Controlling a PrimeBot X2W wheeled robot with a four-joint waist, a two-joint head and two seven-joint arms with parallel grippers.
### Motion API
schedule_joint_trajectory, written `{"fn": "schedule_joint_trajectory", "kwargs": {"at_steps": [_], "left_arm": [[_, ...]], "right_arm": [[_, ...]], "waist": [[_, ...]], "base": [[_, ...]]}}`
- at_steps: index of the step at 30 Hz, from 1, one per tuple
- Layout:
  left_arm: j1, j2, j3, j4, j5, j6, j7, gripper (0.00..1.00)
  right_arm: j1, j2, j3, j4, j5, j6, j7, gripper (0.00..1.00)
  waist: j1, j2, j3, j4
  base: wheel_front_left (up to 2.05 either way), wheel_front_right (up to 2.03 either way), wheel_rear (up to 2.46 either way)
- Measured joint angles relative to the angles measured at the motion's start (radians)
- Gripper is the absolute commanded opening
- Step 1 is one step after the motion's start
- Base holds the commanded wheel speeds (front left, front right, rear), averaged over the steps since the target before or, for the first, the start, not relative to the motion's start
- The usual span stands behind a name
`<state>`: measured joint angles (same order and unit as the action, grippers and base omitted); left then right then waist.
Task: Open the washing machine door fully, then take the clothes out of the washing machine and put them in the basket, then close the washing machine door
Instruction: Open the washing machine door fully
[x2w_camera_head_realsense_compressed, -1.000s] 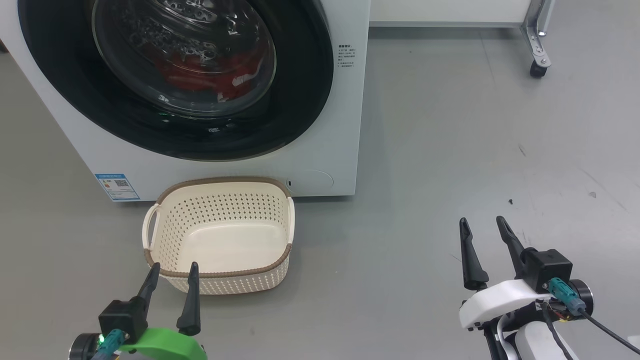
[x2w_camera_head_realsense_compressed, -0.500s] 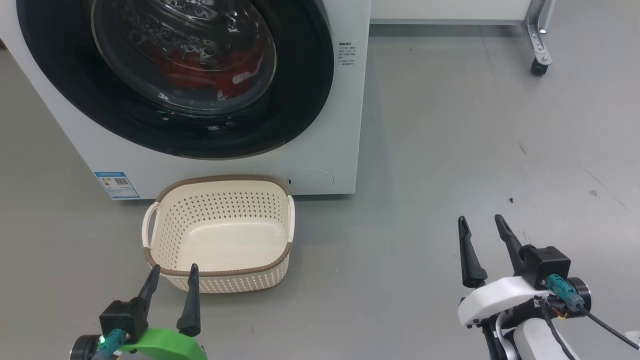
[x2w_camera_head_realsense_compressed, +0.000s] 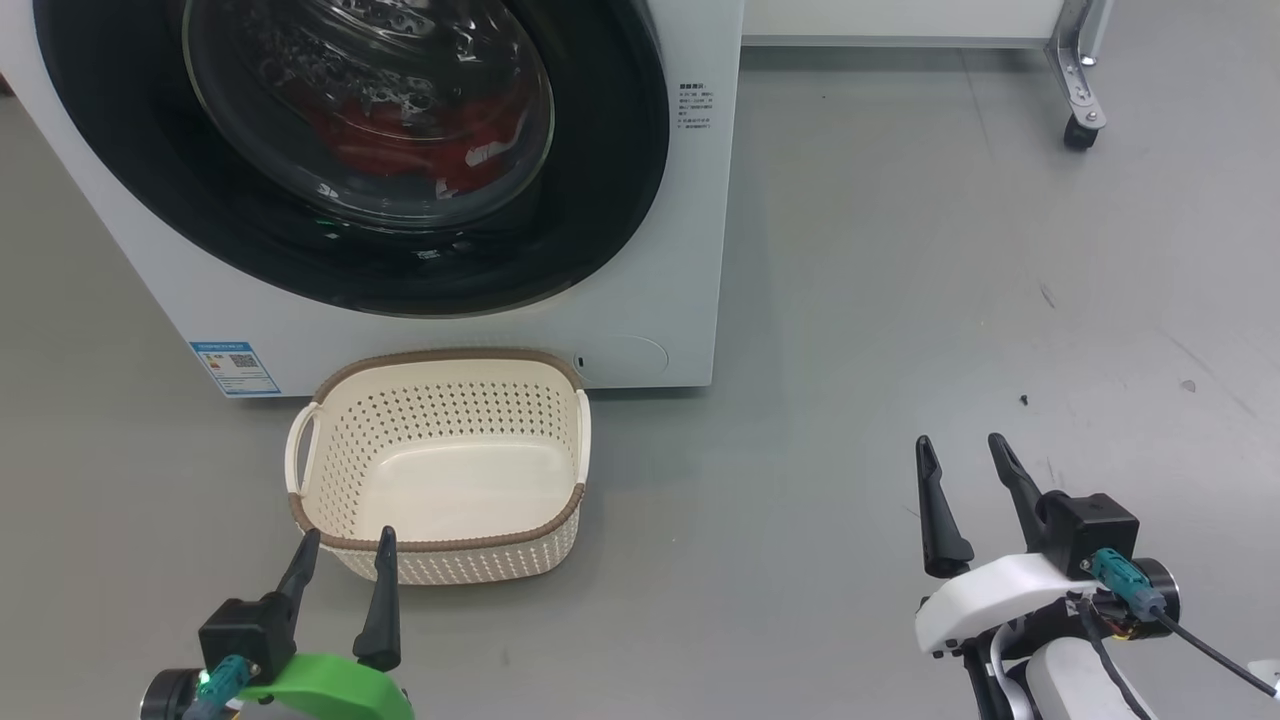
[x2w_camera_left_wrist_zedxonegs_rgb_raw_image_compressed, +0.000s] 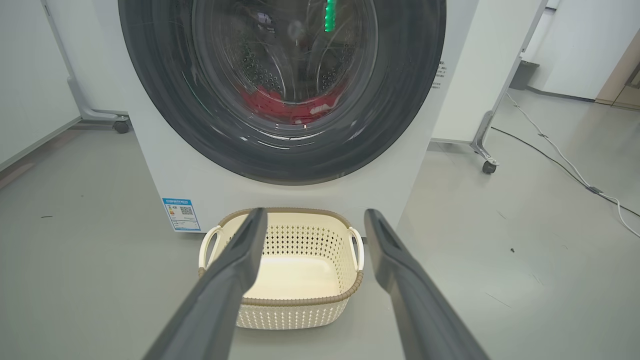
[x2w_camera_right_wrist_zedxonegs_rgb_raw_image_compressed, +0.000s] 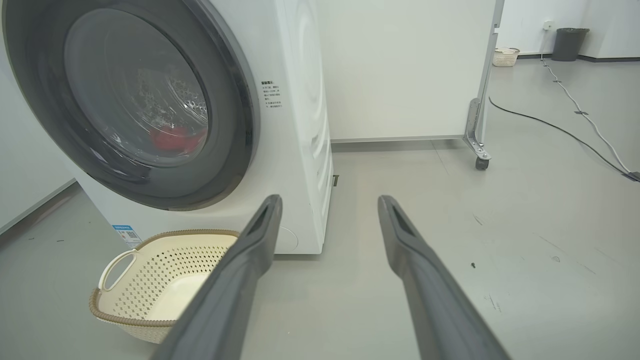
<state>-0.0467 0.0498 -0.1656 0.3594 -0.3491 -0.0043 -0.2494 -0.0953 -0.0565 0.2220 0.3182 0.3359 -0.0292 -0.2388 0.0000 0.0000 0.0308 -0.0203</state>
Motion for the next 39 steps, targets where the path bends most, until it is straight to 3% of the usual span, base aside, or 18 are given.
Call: {"fn": "schedule_joint_trajectory", "kwargs": {"at_steps": [16,18,20,21,30,39], "left_arm": [[-0.011,-0.002,-0.002,0.004,0.0,0.0,0.0,1.0],[-0.016,-0.003,-0.006,0.003,0.0,0.0,0.0,1.0],[-0.023,-0.003,-0.006,-0.002,0.0,0.0,0.0,1.0],[-0.027,-0.003,-0.006,-0.005,0.0,0.0,0.0,1.0],[-0.076,-0.005,-0.025,-0.033,0.0,-0.004,0.0,1.0],[-0.156,-0.008,-0.045,-0.057,0.0,-0.027,-0.002,1.0]], "right_arm": [[-0.012,0.001,-0.004,-0.004,0.025,0.0,-0.002,1.0],[-0.02,0.0,-0.009,-0.008,0.025,0.0,-0.002,0.79],[-0.028,0.001,-0.015,-0.021,0.034,0.001,-0.002,0.15],[-0.034,0.0,-0.018,-0.028,0.039,0.002,-0.002,0.0],[-0.135,0.002,-0.065,-0.092,0.156,0.035,0.001,0.0],[-0.321,0.0,-0.12,-0.134,0.231,0.038,0.076,0.0]], "waist": [[0.0,0.0,0.025,0.013],[0.0,0.0,0.035,0.017],[0.0,0.0,0.046,0.022],[0.0,0.0,0.053,0.025],[0.0,0.0,0.139,0.05],[0.0001,0.0,0.253,0.087]], "base": [[0.0,0.0,0.0],[0.0,0.0,0.0],[0.0,0.0,0.0],[0.0,0.0,0.0],[0.0,0.0,0.0],[0.0,0.0,0.0]]}}
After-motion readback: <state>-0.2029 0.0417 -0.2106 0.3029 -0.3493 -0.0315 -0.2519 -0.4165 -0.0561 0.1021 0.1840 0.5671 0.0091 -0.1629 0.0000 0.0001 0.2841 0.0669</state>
